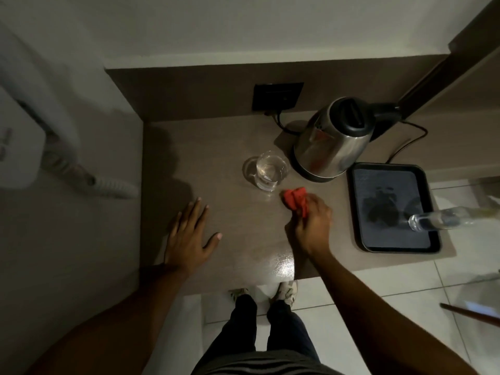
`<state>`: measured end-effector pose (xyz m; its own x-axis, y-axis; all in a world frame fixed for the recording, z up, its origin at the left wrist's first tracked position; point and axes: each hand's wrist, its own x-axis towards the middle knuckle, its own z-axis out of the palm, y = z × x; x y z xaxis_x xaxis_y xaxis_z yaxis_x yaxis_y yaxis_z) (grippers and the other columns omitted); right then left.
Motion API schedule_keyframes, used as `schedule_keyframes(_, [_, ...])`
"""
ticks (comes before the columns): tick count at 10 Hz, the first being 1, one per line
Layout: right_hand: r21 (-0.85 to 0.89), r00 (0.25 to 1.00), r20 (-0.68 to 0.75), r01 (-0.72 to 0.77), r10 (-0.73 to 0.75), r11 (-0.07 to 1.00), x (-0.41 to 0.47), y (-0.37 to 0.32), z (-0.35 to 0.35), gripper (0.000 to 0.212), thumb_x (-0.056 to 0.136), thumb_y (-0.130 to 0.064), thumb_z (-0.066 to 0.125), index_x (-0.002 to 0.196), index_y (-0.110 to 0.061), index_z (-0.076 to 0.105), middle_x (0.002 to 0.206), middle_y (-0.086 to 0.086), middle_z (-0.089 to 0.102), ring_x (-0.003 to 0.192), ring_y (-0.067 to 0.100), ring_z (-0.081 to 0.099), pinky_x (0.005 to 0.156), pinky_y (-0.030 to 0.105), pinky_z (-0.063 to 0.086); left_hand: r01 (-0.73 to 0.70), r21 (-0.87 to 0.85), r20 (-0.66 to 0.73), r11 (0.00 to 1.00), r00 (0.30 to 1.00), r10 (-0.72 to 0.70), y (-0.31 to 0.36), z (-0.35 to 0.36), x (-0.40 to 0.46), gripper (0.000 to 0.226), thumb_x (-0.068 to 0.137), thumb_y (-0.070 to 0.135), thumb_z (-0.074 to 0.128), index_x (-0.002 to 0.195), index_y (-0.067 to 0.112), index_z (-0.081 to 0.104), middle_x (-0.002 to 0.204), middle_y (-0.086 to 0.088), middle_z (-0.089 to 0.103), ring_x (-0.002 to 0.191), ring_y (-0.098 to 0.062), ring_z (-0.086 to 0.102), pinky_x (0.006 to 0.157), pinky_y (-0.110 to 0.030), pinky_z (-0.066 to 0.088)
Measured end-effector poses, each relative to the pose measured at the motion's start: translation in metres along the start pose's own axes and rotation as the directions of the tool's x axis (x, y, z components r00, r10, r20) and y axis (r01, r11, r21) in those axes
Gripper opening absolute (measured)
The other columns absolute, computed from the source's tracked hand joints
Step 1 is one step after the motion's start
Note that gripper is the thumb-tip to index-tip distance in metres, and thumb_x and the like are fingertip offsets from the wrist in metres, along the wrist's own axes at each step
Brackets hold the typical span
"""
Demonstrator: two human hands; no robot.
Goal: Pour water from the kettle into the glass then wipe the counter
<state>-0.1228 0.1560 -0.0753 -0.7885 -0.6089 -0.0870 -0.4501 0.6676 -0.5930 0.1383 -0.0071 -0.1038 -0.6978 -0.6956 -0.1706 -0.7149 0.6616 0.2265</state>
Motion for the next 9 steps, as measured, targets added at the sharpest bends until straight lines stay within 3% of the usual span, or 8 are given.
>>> schedule_keyframes(1, [0.091,0.959,0.122,0.245,-0.255,0.965,-0.041,-0.019,0.028,0.047,0.086,0.0,0.057,0.128,-0.019,0.067,0.135,0.003,0.065,0.128,0.023,0.057,0.115,0.045,0.041,0.007,-0.006,0.003,1.0,1.0,-0.007,0.002,-0.001,0.0,0.081,0.092,0.07,0.019,0.152,0.018,0.034,0.165,-0.005,0.023,0.152,-0.022,0.023,0.12,-0.046,0.023])
schedule_keyframes(2, [0.305,0.793,0.257,0.476,-0.552,0.825,-0.103,-0.033,0.038,0.037,0.086,-0.001,0.057,0.111,-0.023,0.074,0.125,-0.007,0.07,0.127,0.007,0.058,0.103,0.041,0.048,0.001,-0.02,0.008,1.0,1.0,-0.001,0.002,-0.003,0.0,0.082,0.091,0.071,0.016,0.153,0.019,0.033,0.165,-0.005,0.022,0.152,-0.022,0.021,0.121,-0.045,0.022])
schedule_keyframes(3, [0.352,0.682,0.492,0.413,-0.541,0.84,-0.14,-0.019,0.026,0.03,0.098,-0.023,0.06,0.127,-0.017,0.067,0.136,0.001,0.065,0.13,0.016,0.054,0.108,0.041,0.043,0.004,-0.009,0.031,1.0,1.0,-0.004,0.004,-0.006,0.001,0.084,0.091,0.071,0.014,0.152,0.018,0.034,0.166,-0.005,0.021,0.152,-0.023,0.02,0.121,-0.046,0.022])
schedule_keyframes(4, [0.515,0.821,0.456,0.072,-0.343,0.854,-0.119,-0.015,-0.017,0.043,0.096,-0.046,0.057,0.118,-0.012,0.072,0.125,0.007,0.07,0.122,0.013,0.06,0.105,0.025,0.044,0.01,-0.007,0.062,1.0,0.998,-0.01,0.007,-0.009,0.001,0.088,0.09,0.073,0.008,0.152,0.016,0.035,0.165,-0.006,0.022,0.152,-0.024,0.02,0.12,-0.047,0.02])
schedule_keyframes(5, [0.49,0.993,0.006,0.103,-0.121,0.866,-0.061,0.016,-0.075,0.037,0.095,-0.054,0.054,0.113,-0.027,0.071,0.115,0.002,0.073,0.107,0.01,0.065,0.098,0.029,0.05,0.012,0.014,0.088,1.0,0.996,-0.013,0.01,-0.011,0.002,0.091,0.09,0.073,0.003,0.152,0.015,0.035,0.166,-0.008,0.02,0.153,-0.026,0.017,0.12,-0.049,0.018])
schedule_keyframes(6, [0.077,0.976,-0.216,0.016,0.001,0.997,0.003,0.066,-0.116,0.052,0.097,-0.044,0.044,0.132,-0.01,0.06,0.13,0.022,0.065,0.12,0.038,0.059,0.105,0.061,0.048,0.038,0.02,0.132,0.999,0.99,-0.04,0.018,-0.014,0.003,0.094,0.087,0.074,-0.003,0.154,0.016,0.029,0.167,-0.011,0.014,0.153,-0.031,0.012,0.121,-0.051,0.013])
schedule_keyframes(7, [-0.317,0.982,-0.034,-0.189,0.188,0.93,0.024,0.101,-0.115,0.078,0.094,-0.063,0.032,0.156,-0.018,0.029,0.166,0.015,0.03,0.149,0.043,0.031,0.119,0.068,0.023,0.081,0.046,0.141,0.996,0.986,-0.087,0.033,-0.015,0.002,0.101,0.08,0.078,-0.014,0.156,0.019,0.02,0.168,-0.011,0.007,0.154,-0.033,0.005,0.122,-0.052,0.007])
schedule_keyframes(9, [-0.395,0.956,0.14,-0.186,0.259,0.9,0.033,0.102,-0.119,0.102,0.079,-0.088,0.017,0.16,-0.027,0.009,0.173,0.0,0.005,0.159,0.031,0.004,0.123,0.068,0.009,0.09,-0.012,0.115,0.996,0.989,-0.088,0.054,-0.027,0.004,0.1,0.078,0.08,-0.016,0.154,0.019,0.003,0.168,-0.01,0.003,0.155,-0.029,0.003,0.124,-0.052,0.013])
